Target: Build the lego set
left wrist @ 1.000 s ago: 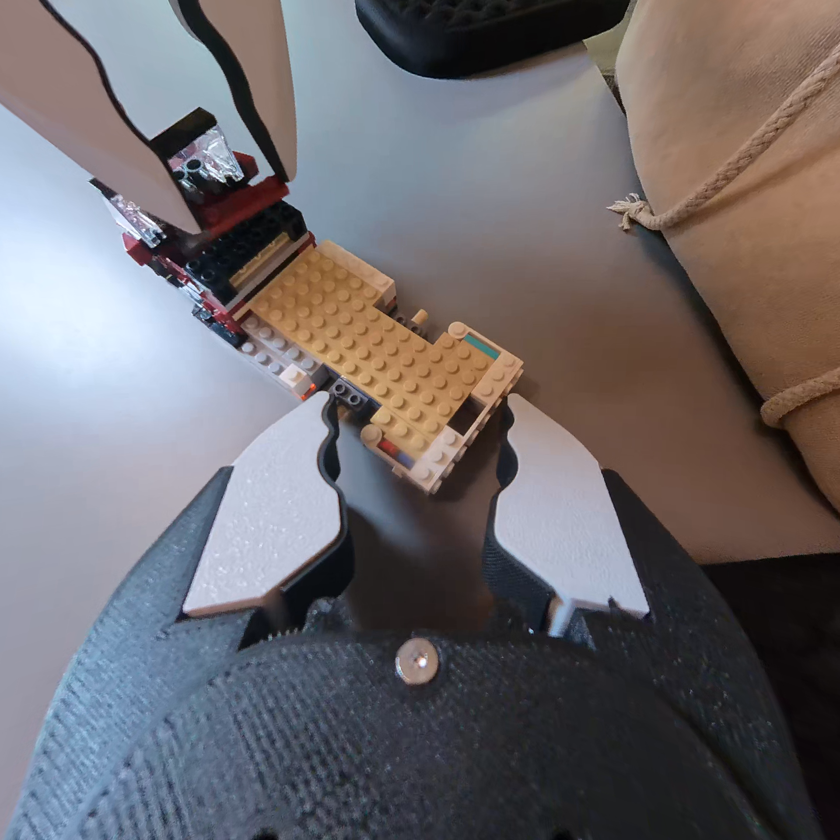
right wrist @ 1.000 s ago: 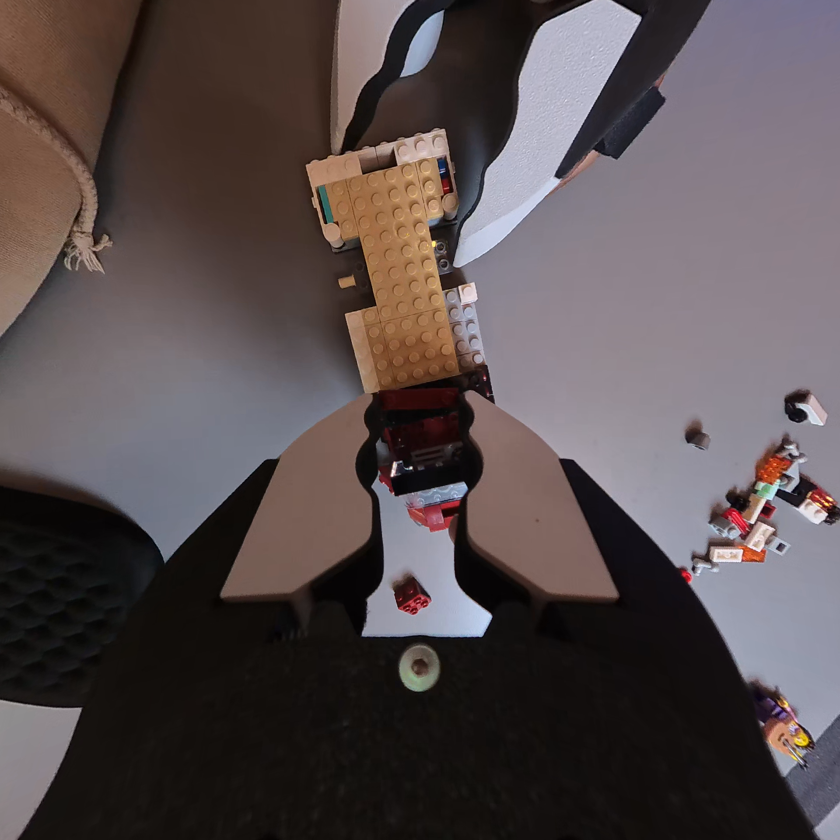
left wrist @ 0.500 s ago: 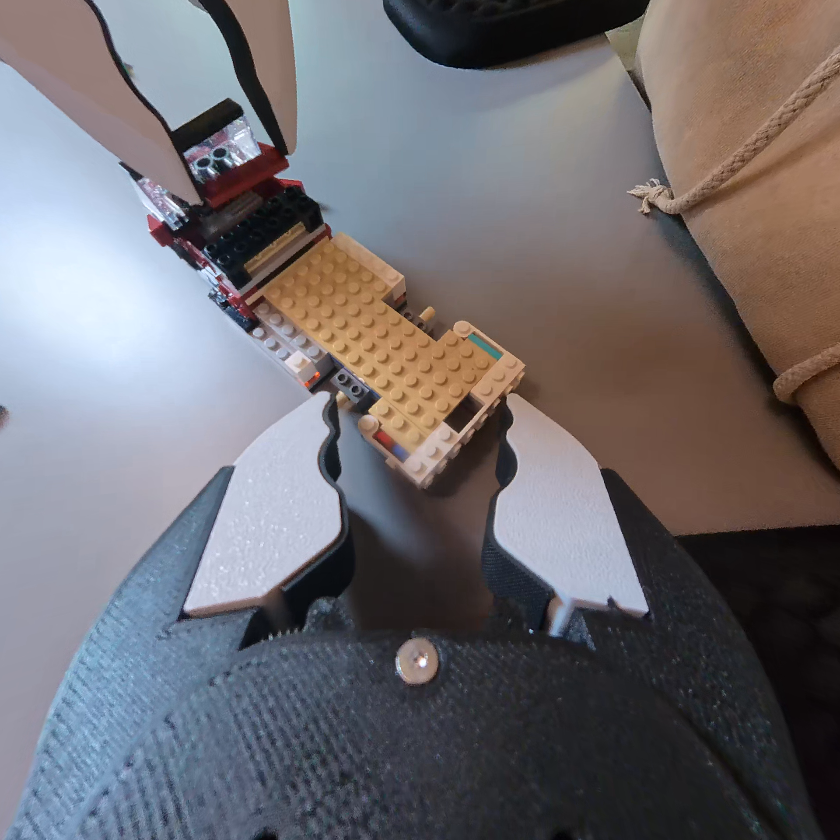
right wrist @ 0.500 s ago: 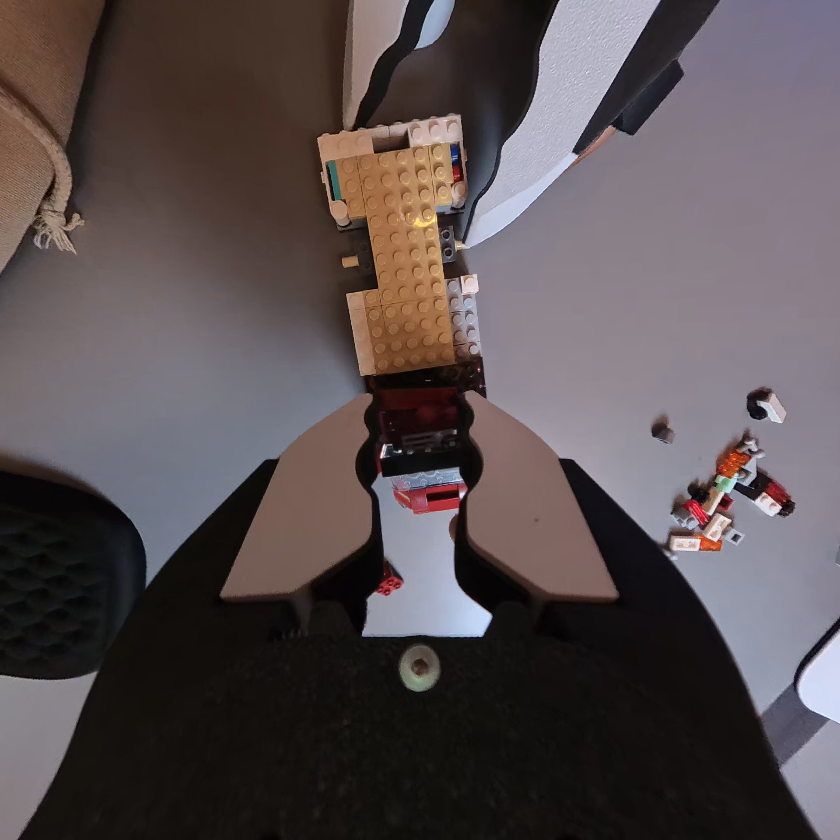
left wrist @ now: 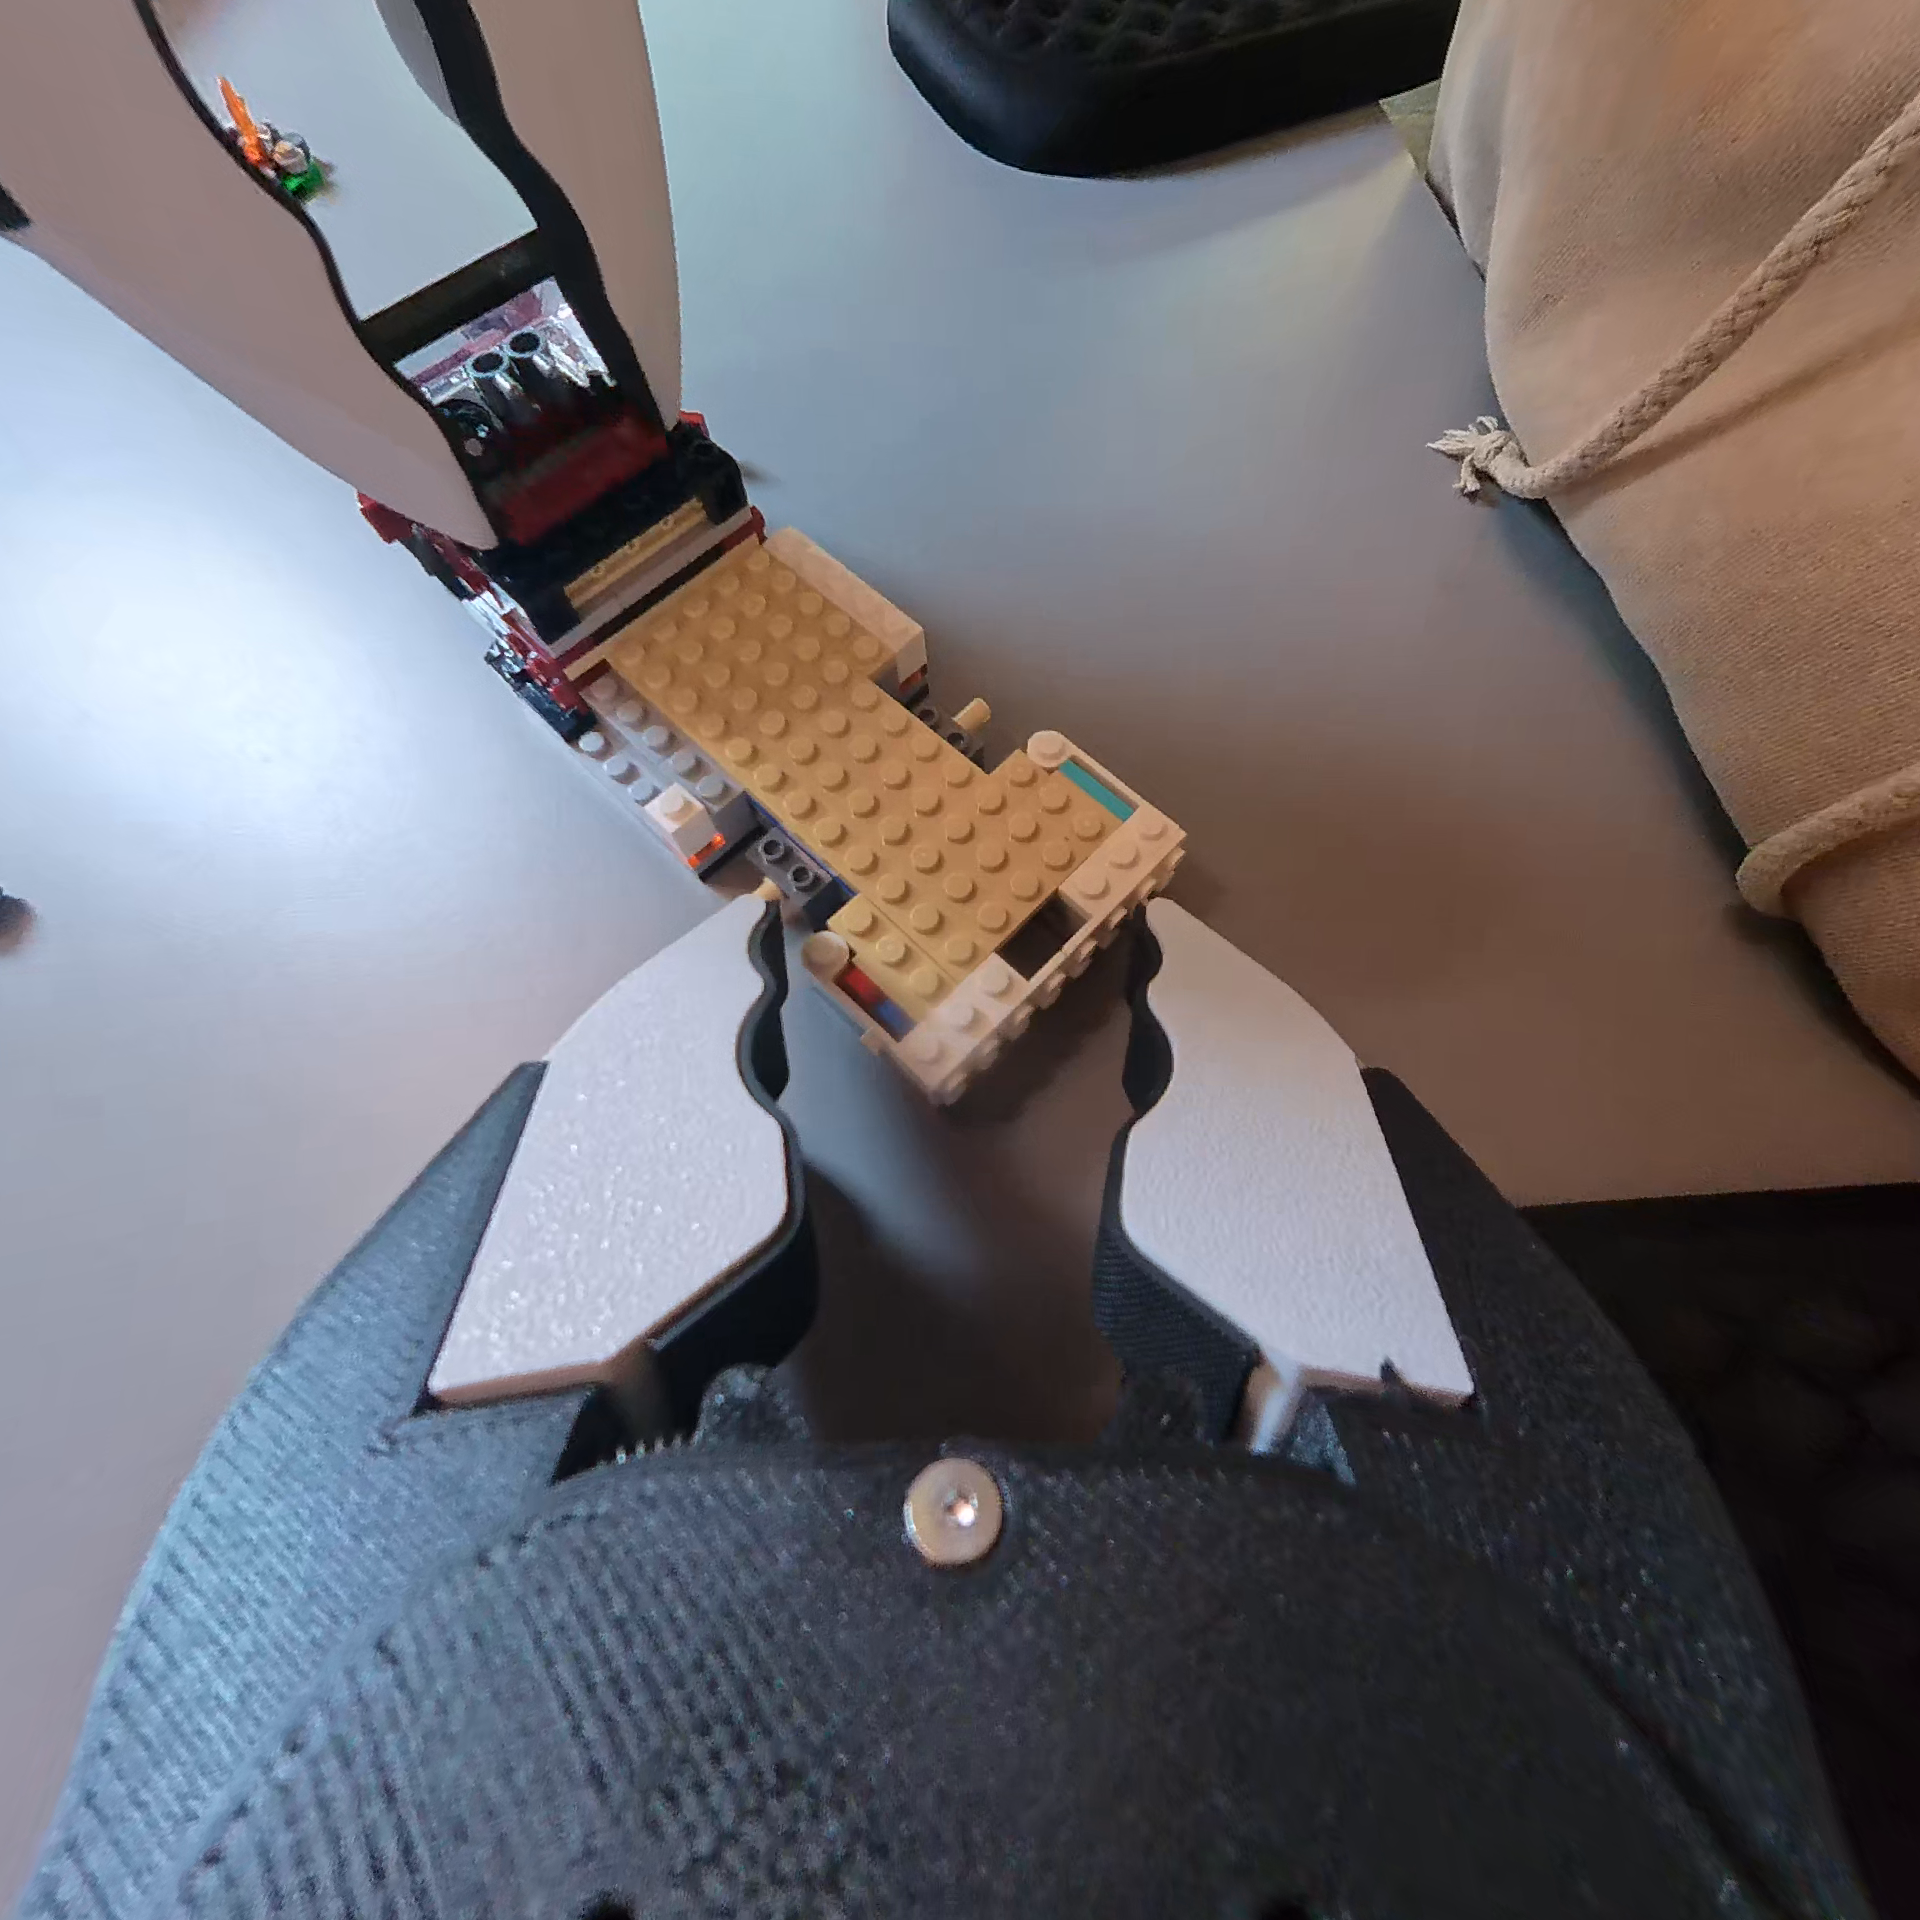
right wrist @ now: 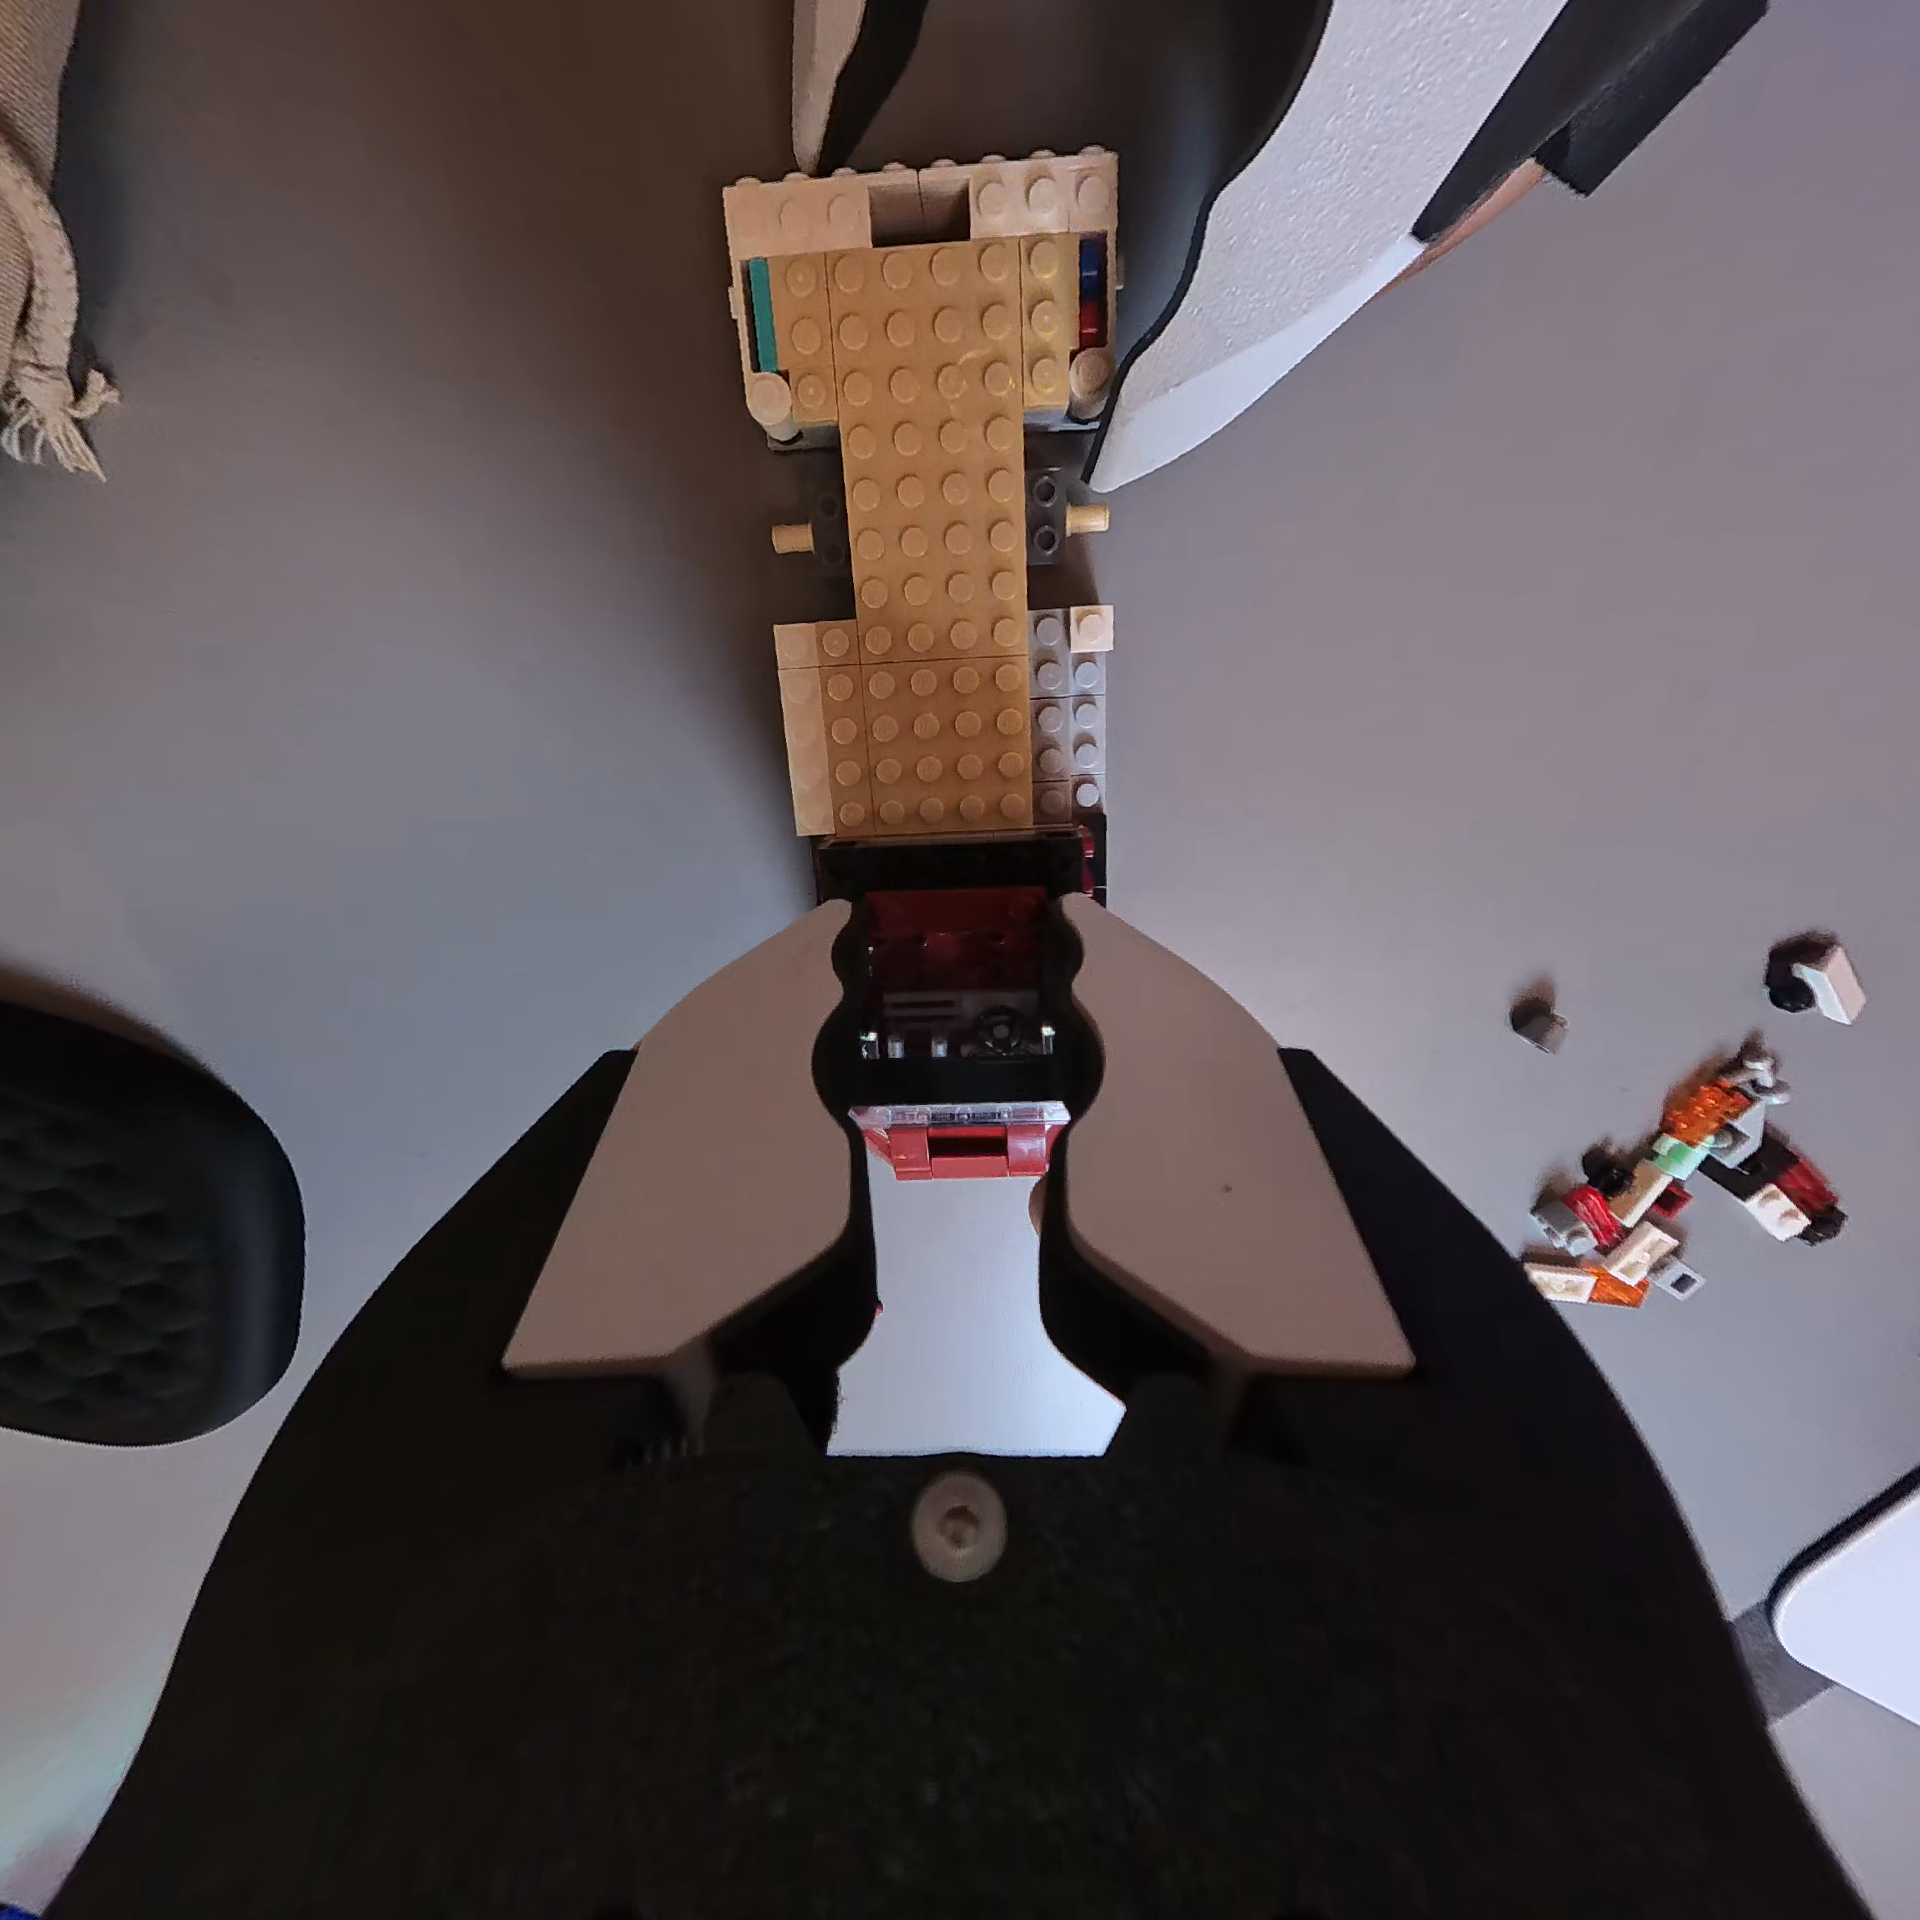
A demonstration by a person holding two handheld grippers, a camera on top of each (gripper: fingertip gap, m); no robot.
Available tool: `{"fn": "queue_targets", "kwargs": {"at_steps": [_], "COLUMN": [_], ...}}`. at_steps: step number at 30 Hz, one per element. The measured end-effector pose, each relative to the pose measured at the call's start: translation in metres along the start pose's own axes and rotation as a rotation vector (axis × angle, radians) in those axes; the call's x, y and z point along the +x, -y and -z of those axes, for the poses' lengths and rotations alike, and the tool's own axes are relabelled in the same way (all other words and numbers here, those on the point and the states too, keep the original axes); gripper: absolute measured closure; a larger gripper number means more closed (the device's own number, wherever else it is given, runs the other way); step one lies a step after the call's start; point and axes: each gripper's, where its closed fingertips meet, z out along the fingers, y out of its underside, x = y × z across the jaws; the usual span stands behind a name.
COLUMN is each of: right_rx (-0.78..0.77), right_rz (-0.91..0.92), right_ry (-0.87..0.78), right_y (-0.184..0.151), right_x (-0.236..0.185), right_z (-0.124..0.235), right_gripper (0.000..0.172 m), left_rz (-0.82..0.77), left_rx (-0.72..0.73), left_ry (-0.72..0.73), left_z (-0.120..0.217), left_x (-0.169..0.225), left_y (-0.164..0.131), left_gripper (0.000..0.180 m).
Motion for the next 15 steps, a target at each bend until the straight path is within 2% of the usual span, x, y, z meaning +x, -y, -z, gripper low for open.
{"fn": "queue_targets", "kwargs": {"at_steps": [11, 13, 15], "right_rx": [0.064, 0.110, 0.238], "right_rz": [-0.025, -0.064, -0.144], "right_ry": [-0.061, -0.106, -0.198], "right_y": [0.001, 0.003, 0.010], "right_x": [-0.003, -0.003, -0.002], "right_z": [0.002, 0.009, 0.026], "right_gripper": [0.132, 0.129, 0.128], "left_rz": [0.012, 0.012, 0.013], "left_rx": [0.005, 0.001, -0.003], "left_ry": [-0.003, -0.003, -0.002], "left_z": [-0.001, -0.002, -0.004], "left_x": [0.001, 0.001, 0.003], "left_y": [0.002, 0.002, 0.002], "left_gripper": [0.117, 0.117, 0.118]}}
